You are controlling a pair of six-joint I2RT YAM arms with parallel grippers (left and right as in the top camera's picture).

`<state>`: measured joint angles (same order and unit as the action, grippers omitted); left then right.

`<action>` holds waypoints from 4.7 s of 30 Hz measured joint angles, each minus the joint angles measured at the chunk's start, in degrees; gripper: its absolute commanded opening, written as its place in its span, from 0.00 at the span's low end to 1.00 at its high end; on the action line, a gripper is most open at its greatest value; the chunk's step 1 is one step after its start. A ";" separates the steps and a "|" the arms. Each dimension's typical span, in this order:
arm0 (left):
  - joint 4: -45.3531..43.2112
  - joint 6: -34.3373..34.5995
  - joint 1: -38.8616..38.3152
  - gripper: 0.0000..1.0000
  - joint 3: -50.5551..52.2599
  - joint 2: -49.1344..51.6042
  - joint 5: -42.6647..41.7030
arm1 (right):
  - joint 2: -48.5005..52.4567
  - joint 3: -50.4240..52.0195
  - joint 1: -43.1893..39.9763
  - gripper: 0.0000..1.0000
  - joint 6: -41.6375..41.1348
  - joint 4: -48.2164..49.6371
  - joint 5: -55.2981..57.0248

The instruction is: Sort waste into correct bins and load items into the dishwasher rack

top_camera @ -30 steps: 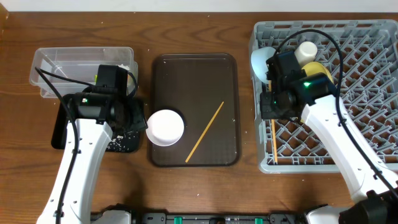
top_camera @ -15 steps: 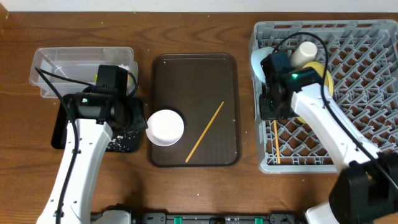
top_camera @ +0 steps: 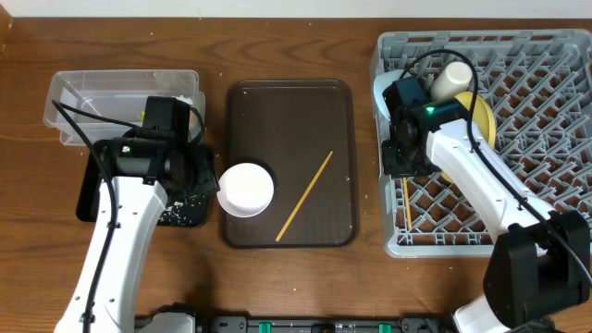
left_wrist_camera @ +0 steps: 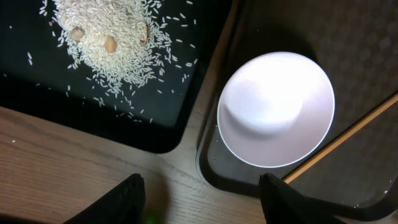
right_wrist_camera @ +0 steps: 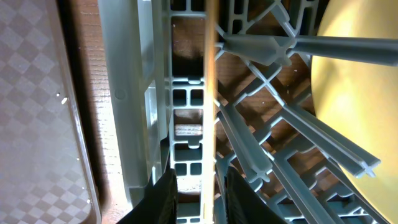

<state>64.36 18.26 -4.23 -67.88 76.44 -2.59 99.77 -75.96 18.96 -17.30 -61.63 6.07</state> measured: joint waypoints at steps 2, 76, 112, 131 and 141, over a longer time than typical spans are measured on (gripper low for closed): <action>0.02 0.00 0.00 0.62 0.00 0.00 0.00 | 0.00 0.00 0.02 0.23 0.00 0.13 0.00; -0.24 0.00 0.00 0.62 0.00 0.00 0.00 | 2.40 -4.59 -0.63 0.02 4.90 22.43 9.55; -0.24 0.00 0.00 0.62 0.00 0.00 0.00 | -2.67 -4.59 -1.70 0.10 4.76 16.02 11.82; -0.24 0.00 0.00 0.62 0.00 0.00 0.00 | -2.64 -4.55 -1.68 0.06 4.50 23.39 -2.78; -0.24 0.00 0.00 0.62 0.00 0.00 0.00 | -1.38 -4.48 -0.46 0.01 5.20 26.91 -7.41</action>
<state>64.12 18.26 -4.23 -67.88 76.44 -2.59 98.39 -80.44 18.50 -12.10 -34.72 -1.34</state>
